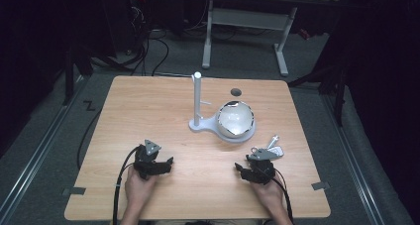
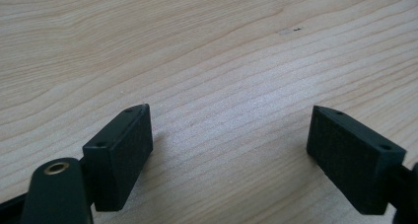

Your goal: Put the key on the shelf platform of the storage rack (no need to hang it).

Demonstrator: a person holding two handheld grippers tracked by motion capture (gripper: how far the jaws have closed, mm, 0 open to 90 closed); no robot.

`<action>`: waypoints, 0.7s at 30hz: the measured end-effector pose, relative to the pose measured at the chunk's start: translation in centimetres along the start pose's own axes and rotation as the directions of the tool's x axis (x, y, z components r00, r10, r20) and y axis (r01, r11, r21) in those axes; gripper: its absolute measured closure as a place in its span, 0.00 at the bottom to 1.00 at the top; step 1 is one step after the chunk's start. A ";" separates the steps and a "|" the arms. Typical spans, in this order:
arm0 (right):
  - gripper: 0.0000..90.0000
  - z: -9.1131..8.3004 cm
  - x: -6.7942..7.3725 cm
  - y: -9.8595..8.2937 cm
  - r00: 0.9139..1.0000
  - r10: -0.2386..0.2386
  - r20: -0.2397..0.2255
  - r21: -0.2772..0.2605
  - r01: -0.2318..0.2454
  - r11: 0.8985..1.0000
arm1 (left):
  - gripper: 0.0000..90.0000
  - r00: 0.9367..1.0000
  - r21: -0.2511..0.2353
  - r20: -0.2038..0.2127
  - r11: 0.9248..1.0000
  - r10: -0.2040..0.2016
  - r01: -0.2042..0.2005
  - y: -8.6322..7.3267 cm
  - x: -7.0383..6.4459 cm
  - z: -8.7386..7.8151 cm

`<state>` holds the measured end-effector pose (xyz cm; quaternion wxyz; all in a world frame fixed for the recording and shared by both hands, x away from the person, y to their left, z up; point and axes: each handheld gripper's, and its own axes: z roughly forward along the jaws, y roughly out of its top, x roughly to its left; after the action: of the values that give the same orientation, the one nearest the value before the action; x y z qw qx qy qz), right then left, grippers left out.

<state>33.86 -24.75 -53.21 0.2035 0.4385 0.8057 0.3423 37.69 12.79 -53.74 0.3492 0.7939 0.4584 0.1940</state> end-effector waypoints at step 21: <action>0.48 0.1 0.1 0.1 1.000 0.016 0.008 0.002 -0.016 1.000 | 0.20 1.000 0.001 0.000 1.000 0.001 -0.001 0.0 0.0 0.0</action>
<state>33.88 -24.56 -53.21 0.2035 0.4465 0.8017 0.3412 37.69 12.80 -53.74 0.3487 0.7945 0.4579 0.1938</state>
